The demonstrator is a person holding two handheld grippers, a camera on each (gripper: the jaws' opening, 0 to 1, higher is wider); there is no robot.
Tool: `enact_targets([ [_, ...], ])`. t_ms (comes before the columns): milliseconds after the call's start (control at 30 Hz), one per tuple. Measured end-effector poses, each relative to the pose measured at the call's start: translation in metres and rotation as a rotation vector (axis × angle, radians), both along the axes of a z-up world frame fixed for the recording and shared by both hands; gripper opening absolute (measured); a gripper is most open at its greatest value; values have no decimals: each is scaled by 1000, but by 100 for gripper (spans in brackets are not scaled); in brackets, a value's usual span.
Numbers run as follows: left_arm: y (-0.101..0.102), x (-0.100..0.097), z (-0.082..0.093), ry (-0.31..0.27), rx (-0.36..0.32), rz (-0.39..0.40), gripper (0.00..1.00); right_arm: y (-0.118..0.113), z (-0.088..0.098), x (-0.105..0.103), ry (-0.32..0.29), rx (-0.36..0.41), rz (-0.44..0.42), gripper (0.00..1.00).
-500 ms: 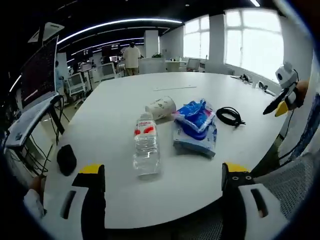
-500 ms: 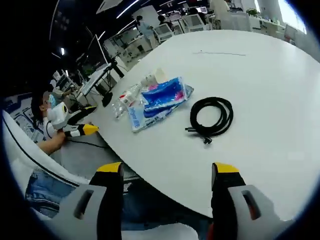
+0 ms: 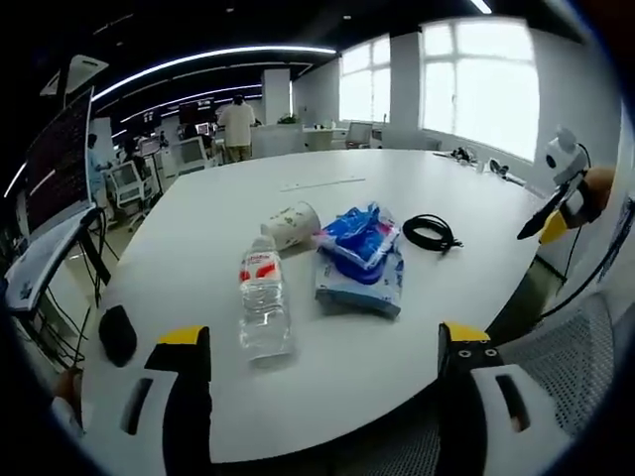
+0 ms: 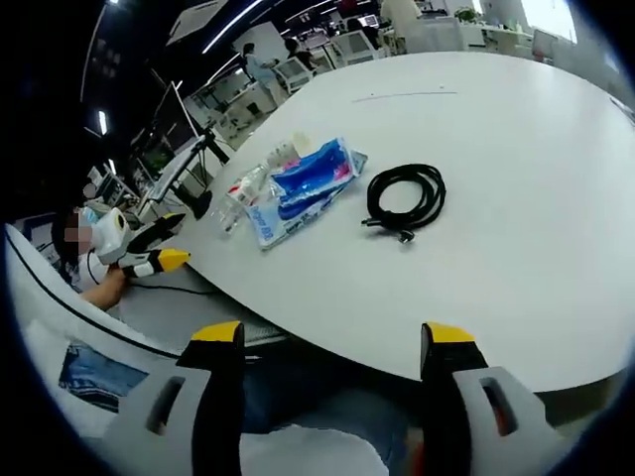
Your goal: Arrange the tabletop items into an orderly group along one side of the table until the central work area is clear of visible clutter.
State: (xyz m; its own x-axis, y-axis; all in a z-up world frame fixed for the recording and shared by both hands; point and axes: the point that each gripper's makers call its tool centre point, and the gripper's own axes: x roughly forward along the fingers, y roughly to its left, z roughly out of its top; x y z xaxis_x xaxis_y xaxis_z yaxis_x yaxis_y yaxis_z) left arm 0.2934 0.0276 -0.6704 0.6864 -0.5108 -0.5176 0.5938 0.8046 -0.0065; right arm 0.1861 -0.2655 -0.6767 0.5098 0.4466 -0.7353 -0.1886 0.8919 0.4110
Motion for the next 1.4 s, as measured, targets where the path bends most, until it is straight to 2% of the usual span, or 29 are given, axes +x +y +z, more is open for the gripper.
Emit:
enact_targets([
  [133, 8, 3, -4, 24, 5, 40, 97, -13, -4, 4, 13, 9, -31, 71],
  [233, 10, 4, -8, 43, 9, 55, 95, -10, -3, 11, 32, 54, -36, 71],
  [367, 11, 2, -11, 49, 32, 56, 94, -4, 12, 33, -18, 98, -26, 69],
  [467, 12, 2, -12, 44, 41, 60, 94, -4, 10, 40, -25, 90, -14, 69],
  [700, 15, 3, -13, 45, 46, 82, 95, -8, -1, 34, 5, 52, 33, 70],
  [867, 15, 3, -13, 41, 49, 83, 95, -15, -8, 35, 24, 67, 9, 69],
  [1000, 16, 4, -17, 57, 58, 84, 95, -17, -6, 40, 16, 70, -2, 69],
  [1400, 13, 0, -19, 82, 53, 69, 95, -7, -13, 39, 31, 88, -19, 68],
])
